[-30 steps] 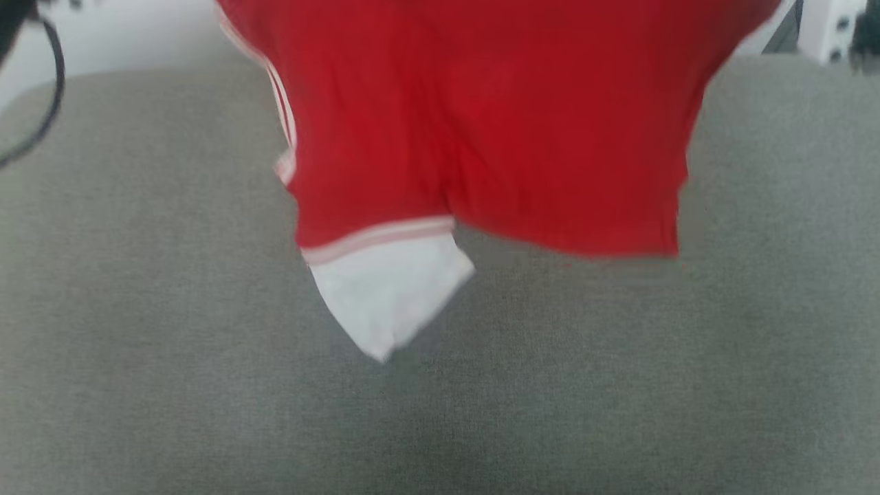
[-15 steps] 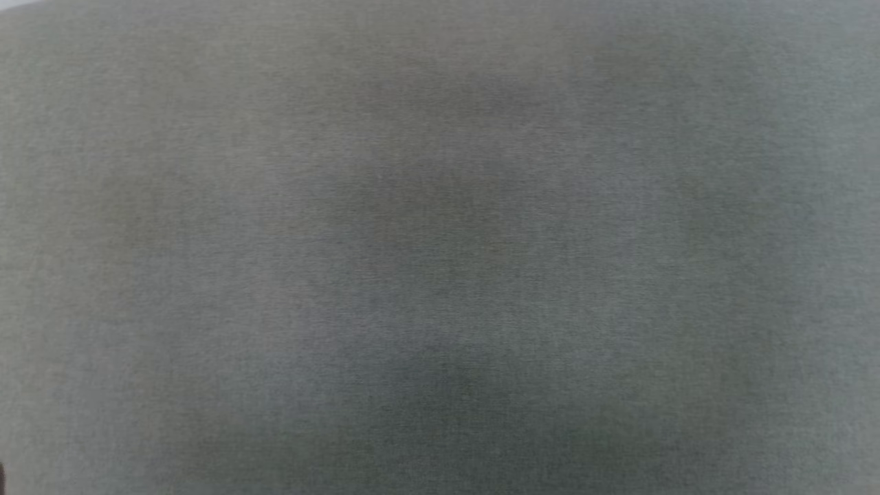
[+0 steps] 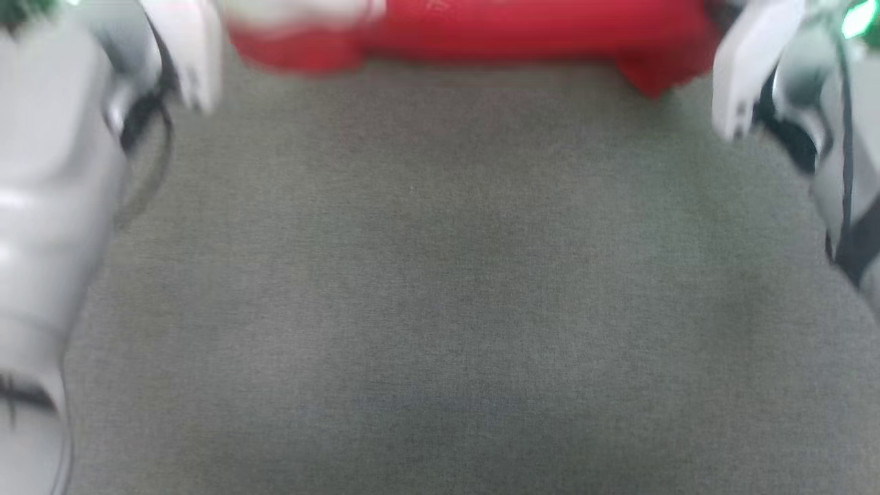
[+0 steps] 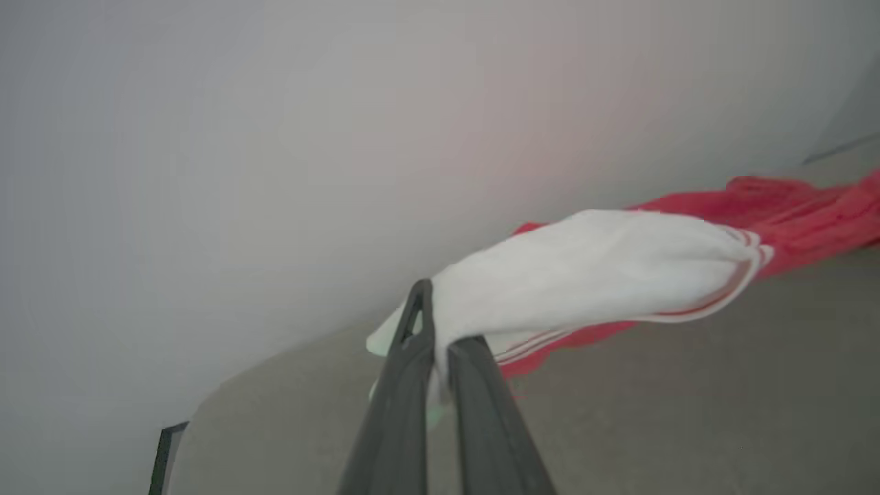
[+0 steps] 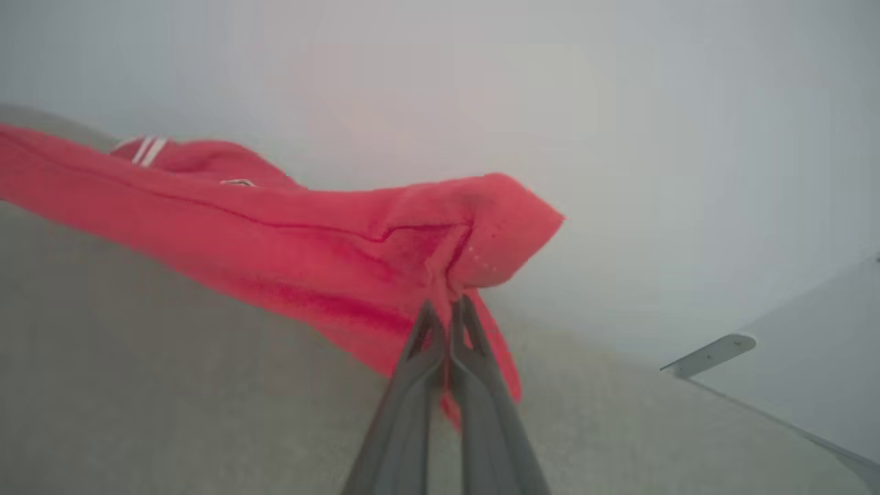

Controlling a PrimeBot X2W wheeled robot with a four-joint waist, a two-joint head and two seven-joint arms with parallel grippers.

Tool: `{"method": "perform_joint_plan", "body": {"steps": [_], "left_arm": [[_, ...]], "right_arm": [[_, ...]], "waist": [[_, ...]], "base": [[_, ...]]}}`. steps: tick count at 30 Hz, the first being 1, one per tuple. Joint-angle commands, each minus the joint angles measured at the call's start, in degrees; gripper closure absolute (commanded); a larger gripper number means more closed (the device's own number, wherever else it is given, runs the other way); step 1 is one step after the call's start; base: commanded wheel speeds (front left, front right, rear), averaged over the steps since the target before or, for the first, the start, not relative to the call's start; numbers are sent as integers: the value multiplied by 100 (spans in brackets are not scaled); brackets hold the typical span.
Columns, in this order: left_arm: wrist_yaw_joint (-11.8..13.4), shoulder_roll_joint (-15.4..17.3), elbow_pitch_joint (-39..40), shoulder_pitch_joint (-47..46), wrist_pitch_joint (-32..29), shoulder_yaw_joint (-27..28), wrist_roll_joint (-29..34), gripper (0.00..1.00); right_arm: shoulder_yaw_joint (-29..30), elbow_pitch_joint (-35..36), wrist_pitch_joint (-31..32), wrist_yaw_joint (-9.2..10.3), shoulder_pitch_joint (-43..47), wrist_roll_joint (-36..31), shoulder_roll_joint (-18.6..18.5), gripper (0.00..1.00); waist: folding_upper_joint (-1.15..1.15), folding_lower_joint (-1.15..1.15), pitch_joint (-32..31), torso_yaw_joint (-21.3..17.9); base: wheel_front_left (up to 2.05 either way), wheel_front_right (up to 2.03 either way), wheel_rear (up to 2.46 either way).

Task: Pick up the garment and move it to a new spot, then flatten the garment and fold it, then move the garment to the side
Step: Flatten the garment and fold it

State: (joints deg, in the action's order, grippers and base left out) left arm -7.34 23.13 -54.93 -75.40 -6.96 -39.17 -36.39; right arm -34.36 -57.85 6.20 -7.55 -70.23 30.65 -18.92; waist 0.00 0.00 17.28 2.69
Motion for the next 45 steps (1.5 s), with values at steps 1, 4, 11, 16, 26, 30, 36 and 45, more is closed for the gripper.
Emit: {"method": "perform_joint_plan", "body": {"steps": [1, 4, 11, 16, 26, 30, 36, 45], "left_arm": [[-6, 155, 208, 325, -249, -45, -305, 100], [-7, 434, 721, 1003, -750, -206, -710, 100], [329, 1197, 2212, 2641, -1571, -186, -1328, 100], [1126, 1873, 3841, 4019, -2037, -123, -1677, 100], [2565, 2771, 6233, 6142, -2185, -9, -2201, 100], [2906, 2864, 6734, 6759, -2088, -12, -2353, 100], [3153, 3011, 7073, 7173, -1941, 48, -2445, 100], [2940, 3496, 7317, 6233, -1802, 398, -1751, 100]], "right_arm": [[-146, 247, 193, 12, 289, 307, -159, 100], [-515, 865, 549, 12, 835, 824, -515, 100], [-950, 2302, 1069, 12, 2123, 1801, -1512, 100], [-1054, 3217, 1215, 14, 2986, 2102, -2156, 100], [-859, 4387, 1740, 13, 4398, 2438, -2839, 100], [-702, 4858, 2027, 12, 5027, 2613, -3059, 100], [-245, 5395, 2305, 12, 5782, 2790, -3212, 100], [863, 5833, 2423, 13, 5802, 2338, -2790, 100]], "waist": [[0, 0, -90, 45], [0, 0, -183, 81], [0, 0, -354, 162], [0, 0, -421, 175], [0, 0, -490, 209], [0, 0, -505, 209], [0, 0, -548, 209], [0, 0, -484, 107]], "base": [[0, 0, 0], [0, 0, 0], [0, 0, 0], [0, 0, 0], [0, 0, 0], [0, 0, 0], [0, 0, 0], [0, 0, 0]]}}
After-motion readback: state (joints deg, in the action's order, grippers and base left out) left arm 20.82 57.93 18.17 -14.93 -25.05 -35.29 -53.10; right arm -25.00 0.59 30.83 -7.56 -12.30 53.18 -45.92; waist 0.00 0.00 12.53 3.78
